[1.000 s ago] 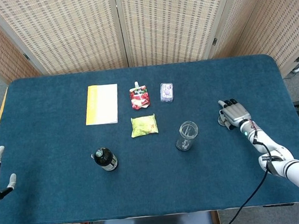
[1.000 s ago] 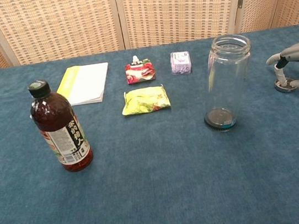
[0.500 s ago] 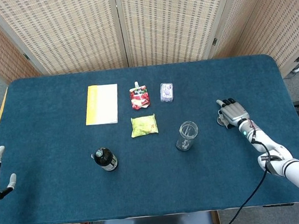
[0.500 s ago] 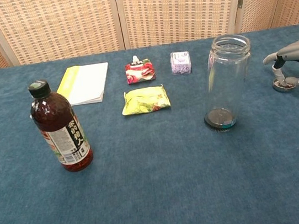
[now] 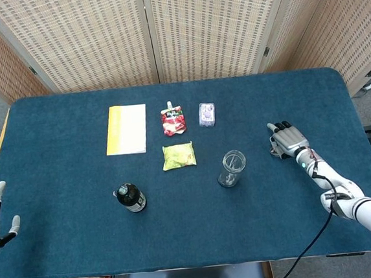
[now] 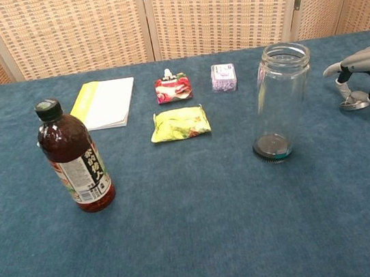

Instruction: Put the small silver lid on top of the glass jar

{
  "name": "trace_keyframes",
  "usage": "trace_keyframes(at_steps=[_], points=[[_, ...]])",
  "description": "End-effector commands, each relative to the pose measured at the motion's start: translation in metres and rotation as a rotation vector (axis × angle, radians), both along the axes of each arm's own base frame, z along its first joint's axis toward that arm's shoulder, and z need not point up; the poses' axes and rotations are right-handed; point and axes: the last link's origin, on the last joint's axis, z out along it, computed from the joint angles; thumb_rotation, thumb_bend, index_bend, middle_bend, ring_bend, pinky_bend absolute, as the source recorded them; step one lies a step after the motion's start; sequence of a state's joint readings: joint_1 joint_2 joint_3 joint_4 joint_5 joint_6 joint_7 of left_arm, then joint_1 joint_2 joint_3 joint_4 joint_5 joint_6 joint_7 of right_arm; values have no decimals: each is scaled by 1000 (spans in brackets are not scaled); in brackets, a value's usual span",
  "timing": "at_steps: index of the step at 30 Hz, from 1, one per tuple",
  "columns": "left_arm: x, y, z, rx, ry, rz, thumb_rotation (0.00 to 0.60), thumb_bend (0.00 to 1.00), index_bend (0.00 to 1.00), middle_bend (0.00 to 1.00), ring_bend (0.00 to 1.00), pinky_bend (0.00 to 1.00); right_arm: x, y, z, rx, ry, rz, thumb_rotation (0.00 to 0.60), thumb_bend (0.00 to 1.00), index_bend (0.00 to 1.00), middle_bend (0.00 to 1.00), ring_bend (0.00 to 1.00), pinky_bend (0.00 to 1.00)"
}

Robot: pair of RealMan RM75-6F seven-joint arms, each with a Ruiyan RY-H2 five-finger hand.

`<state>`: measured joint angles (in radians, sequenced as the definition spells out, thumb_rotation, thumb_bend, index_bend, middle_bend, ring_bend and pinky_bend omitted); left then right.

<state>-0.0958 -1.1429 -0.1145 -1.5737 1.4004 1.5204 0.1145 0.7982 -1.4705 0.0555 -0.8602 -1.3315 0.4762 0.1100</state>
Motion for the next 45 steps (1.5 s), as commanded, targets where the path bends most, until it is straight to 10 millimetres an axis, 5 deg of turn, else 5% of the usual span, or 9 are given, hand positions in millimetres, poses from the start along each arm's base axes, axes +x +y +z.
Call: trace_keyframes(at_steps=[1,11,27,35,45], points=[[0,0,0,1,0,-1,600,349,16,8,0,83,2,0,4,-6,0,10,600,652,568,0,0,0],[3,-2,-2,-9,5,-16,600,350,16,8,0,83,36,2,33,-41,-26,99,600,653,568,0,0,0],[4,-1,-8,-21,26,-15,600,349,16,8,0,82,128,20,89,-133,-78,257,600,652,567,0,0,0],[5,1,-9,-24,30,-10,600,350,16,8,0,83,166,32,99,-138,-81,320,600,652,568,0,0,0],[5,1,-9,-16,34,-5,600,350,16,8,0,83,173,45,90,-83,-110,309,600,651,568,0,0,0]])
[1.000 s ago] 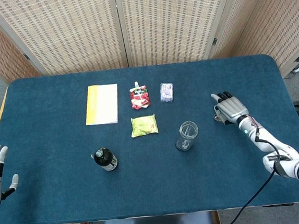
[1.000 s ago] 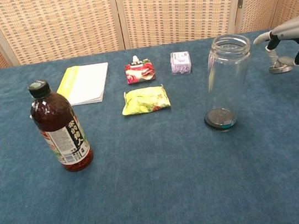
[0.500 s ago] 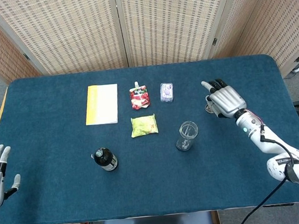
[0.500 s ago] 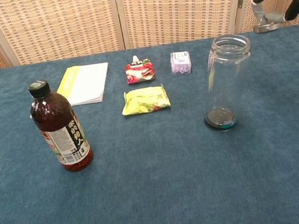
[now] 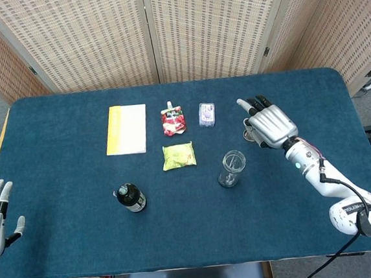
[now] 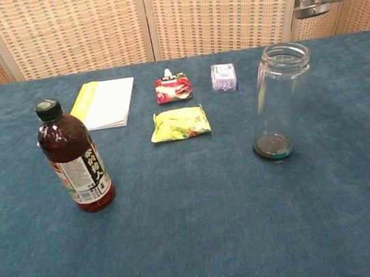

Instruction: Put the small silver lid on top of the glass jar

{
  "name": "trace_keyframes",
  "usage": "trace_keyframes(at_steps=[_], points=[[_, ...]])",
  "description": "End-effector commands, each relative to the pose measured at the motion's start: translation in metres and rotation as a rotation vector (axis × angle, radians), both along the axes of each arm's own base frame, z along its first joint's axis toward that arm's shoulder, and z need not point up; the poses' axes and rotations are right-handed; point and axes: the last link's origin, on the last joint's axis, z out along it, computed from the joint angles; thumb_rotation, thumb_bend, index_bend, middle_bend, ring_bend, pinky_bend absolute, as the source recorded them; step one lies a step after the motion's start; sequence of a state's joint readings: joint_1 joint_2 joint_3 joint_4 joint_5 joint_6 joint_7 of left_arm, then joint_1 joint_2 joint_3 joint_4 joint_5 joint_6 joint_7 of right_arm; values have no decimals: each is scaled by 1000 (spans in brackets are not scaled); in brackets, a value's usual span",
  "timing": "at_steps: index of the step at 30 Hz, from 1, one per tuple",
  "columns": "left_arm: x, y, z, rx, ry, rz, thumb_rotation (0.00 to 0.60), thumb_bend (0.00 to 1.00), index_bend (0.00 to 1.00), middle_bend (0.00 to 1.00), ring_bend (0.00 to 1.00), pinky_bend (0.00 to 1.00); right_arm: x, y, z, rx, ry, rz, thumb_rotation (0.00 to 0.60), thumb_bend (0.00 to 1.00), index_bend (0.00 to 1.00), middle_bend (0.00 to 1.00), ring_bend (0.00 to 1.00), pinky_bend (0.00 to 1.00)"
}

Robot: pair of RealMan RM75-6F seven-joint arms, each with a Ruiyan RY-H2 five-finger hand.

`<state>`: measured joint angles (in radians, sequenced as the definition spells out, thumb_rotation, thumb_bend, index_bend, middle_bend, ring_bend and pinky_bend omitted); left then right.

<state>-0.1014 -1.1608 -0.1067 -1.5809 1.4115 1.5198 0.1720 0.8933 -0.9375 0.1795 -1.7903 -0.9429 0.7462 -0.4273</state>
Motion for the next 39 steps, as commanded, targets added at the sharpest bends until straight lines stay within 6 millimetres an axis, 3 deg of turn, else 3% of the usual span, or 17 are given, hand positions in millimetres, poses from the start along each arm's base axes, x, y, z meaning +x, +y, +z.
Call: trace_keyframes(at_steps=[1,14,24,39], points=[[0,1,-1,1,0,3,600,349,16,8,0,83,3,3,-4,21,2,11,600,651,568,0,0,0],[-1,1,1,5,-2,6,600,350,16,8,0,83,27,21,-4,41,-9,83,600,651,568,0,0,0],[1,0,0,2,-6,0,600,350,16,8,0,82,28,38,-5,65,-6,99,600,649,567,0,0,0],[1,-4,4,7,-23,-7,600,350,16,8,0,83,30,36,-23,89,14,106,600,648,568,0,0,0]])
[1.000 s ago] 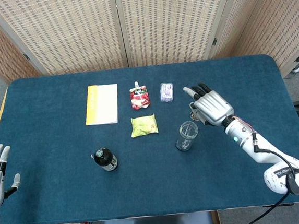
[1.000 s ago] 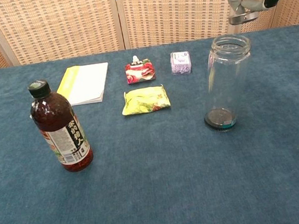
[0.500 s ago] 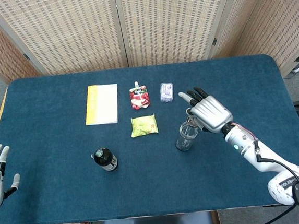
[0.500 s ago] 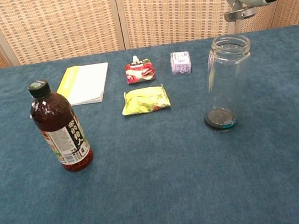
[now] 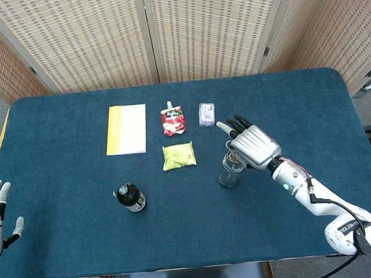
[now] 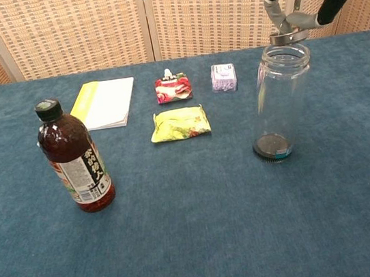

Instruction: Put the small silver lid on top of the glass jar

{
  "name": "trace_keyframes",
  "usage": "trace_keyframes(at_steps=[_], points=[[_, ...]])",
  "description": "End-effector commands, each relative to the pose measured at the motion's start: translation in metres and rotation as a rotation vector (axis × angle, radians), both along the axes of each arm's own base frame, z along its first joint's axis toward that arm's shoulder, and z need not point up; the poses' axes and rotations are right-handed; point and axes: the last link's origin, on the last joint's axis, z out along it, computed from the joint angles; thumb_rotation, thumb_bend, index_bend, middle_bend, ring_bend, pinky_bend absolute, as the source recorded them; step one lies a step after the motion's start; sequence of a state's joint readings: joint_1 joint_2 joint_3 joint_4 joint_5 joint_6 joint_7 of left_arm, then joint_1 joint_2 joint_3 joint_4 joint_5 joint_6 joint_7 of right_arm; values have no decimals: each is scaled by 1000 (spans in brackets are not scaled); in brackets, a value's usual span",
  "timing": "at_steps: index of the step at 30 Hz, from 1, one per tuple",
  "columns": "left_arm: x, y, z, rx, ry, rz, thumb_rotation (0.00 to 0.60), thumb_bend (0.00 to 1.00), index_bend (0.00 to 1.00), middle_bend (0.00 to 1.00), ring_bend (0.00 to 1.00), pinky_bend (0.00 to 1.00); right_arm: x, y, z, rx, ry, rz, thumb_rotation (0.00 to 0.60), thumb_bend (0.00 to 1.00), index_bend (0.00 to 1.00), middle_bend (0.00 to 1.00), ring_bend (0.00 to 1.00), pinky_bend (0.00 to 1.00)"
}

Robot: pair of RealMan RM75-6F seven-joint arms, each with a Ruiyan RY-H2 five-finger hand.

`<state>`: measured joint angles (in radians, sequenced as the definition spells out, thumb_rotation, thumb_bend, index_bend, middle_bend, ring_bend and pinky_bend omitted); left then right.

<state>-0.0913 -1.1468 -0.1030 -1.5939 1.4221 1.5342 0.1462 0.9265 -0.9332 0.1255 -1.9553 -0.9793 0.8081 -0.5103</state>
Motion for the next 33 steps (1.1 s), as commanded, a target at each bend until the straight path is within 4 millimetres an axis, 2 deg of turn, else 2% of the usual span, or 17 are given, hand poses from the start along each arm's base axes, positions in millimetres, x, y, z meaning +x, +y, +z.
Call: trace_keyframes(at_steps=[1,18,25,29,33], points=[[0,0,1,1,-1,1,600,349,16,8,0,83,0,0,-1,0,1,-1,600,648,567,0,0,0],[0,-1,1,4,-4,-2,600,349,16,8,0,83,-3,0,-7,19,30,-4,600,574,566,0,0,0],[1,-1,2,5,-7,-7,600,349,16,8,0,83,-3,2,-4,36,28,-21,600,452,467,0,0,0],[1,-1,2,4,-5,-5,600,350,17,8,0,83,-2,4,2,33,23,-27,600,381,370,0,0,0],[1,-1,1,2,-4,-6,600,349,17,8,0,82,1,6,10,14,-1,-30,600,364,305,0,0,0]])
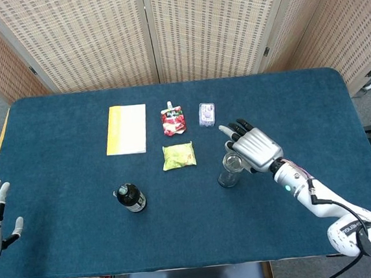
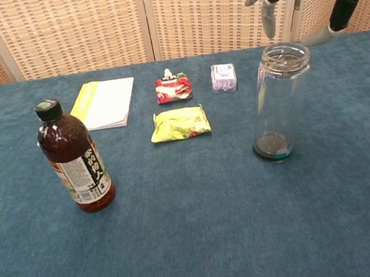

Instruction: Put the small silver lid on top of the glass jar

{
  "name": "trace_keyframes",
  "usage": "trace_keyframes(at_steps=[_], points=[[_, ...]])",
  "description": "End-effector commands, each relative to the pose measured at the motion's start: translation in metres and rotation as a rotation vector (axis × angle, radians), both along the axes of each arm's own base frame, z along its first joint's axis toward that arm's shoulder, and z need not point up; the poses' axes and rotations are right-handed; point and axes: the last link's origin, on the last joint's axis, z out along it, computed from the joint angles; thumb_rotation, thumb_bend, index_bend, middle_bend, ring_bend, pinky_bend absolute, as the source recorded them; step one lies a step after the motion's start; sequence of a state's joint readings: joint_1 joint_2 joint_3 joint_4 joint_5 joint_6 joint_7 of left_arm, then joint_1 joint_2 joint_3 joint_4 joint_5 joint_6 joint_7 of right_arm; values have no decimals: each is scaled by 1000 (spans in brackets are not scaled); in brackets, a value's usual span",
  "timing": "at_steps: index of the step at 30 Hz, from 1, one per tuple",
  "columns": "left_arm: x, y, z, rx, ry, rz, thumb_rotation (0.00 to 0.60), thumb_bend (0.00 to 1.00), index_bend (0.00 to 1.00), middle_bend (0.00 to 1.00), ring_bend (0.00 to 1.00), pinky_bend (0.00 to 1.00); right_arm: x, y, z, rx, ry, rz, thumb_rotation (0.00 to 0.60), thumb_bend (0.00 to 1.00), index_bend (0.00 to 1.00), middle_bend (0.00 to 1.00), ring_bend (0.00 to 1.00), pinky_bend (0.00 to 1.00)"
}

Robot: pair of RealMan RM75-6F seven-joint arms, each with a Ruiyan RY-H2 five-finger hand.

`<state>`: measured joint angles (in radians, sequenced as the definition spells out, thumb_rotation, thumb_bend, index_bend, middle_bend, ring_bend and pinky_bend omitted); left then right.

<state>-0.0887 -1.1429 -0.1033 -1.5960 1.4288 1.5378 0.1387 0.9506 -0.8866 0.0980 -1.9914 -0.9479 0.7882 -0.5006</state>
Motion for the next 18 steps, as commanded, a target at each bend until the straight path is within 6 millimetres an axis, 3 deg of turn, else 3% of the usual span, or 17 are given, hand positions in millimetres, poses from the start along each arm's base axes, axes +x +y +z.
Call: trace_keyframes(at_steps=[1,12,18], points=[[0,0,0,1,0,0,600,349,17,8,0,82,2,2,8,-18,-32,-3,600,363,299,0,0,0],[0,1,-2,1,17,5,600,349,17,8,0,83,-9,28,36,-10,-86,-20,600,351,297,0,0,0],[0,1,-5,-6,29,7,600,349,17,8,0,83,-34,54,55,-54,-145,-28,600,337,297,0,0,0]])
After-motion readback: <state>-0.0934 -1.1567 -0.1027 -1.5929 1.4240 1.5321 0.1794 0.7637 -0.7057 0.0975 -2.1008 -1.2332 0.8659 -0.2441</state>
